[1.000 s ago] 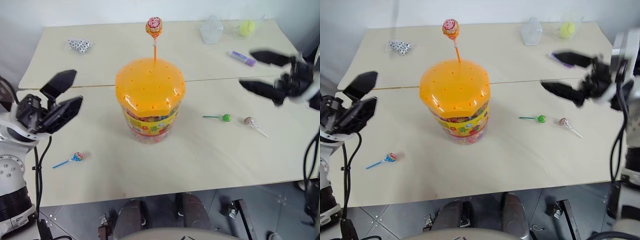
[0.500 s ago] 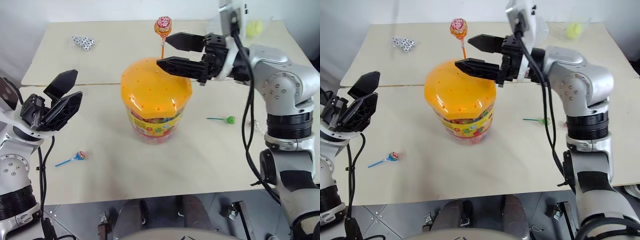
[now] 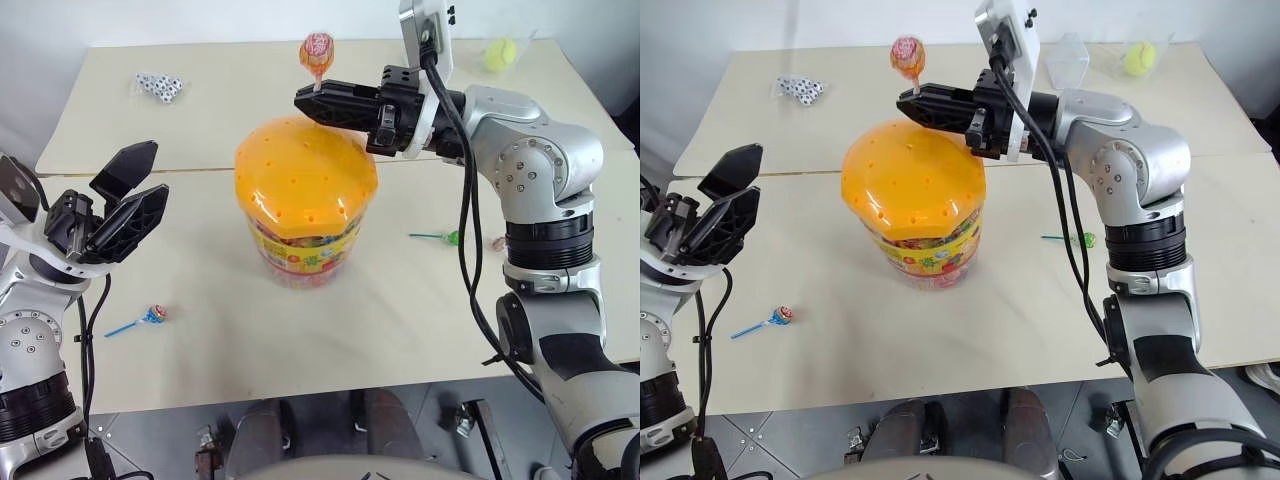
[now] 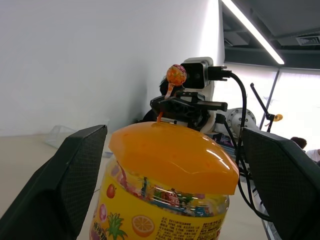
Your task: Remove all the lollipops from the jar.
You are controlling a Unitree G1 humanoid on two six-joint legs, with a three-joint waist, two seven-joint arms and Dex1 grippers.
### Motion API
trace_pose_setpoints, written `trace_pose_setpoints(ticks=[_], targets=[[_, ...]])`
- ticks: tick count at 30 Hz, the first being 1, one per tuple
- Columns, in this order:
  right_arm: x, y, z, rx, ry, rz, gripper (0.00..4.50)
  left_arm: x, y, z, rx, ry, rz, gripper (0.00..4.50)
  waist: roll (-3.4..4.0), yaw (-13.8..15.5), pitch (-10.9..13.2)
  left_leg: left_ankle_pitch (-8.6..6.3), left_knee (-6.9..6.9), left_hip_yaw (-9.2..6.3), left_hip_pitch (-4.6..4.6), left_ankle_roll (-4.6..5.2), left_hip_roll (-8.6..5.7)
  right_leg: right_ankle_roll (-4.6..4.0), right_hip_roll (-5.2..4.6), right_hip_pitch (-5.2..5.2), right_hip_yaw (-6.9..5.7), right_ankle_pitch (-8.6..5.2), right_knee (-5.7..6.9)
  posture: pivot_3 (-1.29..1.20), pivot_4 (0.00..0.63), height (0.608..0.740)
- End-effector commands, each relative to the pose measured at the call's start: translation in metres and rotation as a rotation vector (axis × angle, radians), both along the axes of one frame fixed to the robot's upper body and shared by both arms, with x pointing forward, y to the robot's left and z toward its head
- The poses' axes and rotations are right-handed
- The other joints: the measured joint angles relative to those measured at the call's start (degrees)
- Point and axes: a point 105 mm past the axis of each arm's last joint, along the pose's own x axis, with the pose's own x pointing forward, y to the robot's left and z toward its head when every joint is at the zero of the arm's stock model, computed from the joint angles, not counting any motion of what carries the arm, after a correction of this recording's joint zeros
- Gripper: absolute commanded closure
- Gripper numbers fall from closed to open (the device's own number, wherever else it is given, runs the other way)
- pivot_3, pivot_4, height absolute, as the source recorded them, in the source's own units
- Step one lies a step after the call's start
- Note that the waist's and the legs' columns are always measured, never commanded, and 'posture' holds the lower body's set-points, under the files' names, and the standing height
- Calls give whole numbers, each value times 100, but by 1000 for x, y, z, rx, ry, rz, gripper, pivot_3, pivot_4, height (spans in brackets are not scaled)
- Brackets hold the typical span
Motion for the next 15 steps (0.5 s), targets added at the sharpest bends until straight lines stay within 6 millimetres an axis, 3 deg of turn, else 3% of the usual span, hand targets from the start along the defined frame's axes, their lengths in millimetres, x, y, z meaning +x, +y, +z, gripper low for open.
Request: trace_pose_setpoints(ticks=[1, 5, 7, 11, 15], targets=[[-20, -17, 40, 180, -153, 113, 4453, -5, -1, 13, -2, -90, 5, 0, 0, 1, 0, 0, 0, 1, 0, 0, 0, 0, 0, 0, 0, 0, 0, 0, 150, 740], [-16, -54, 66, 282, -148, 57, 4453, -1, -9, 10, 126, -105, 3, 0, 0, 22, 0, 0, 0, 0, -1, 0, -1, 0, 1, 0, 0, 0, -2, 0, 150, 740], [-11, -78, 61, 208, -121, -19, 4453, -6, -16, 5, 217, -107, -53, 0, -3, 41, -1, 0, 0, -2, -2, 1, -3, 1, 1, 1, -1, 1, -3, 0, 150, 740], [3, -154, -9, -263, 17, -322, 4453, -17, -25, -15, 429, -106, -161, 0, -9, 99, -5, -10, -9, -5, -8, 4, -4, 2, 1, 2, -7, 1, -26, 0, 150, 740], [1, -217, -61, -478, 102, -538, 4453, -22, -26, -32, 505, -80, -220, 0, -2, 8, -1, -23, -19, 27, -7, 3, 0, 8, 1, -4, -14, -3, -42, 0, 150, 740]])
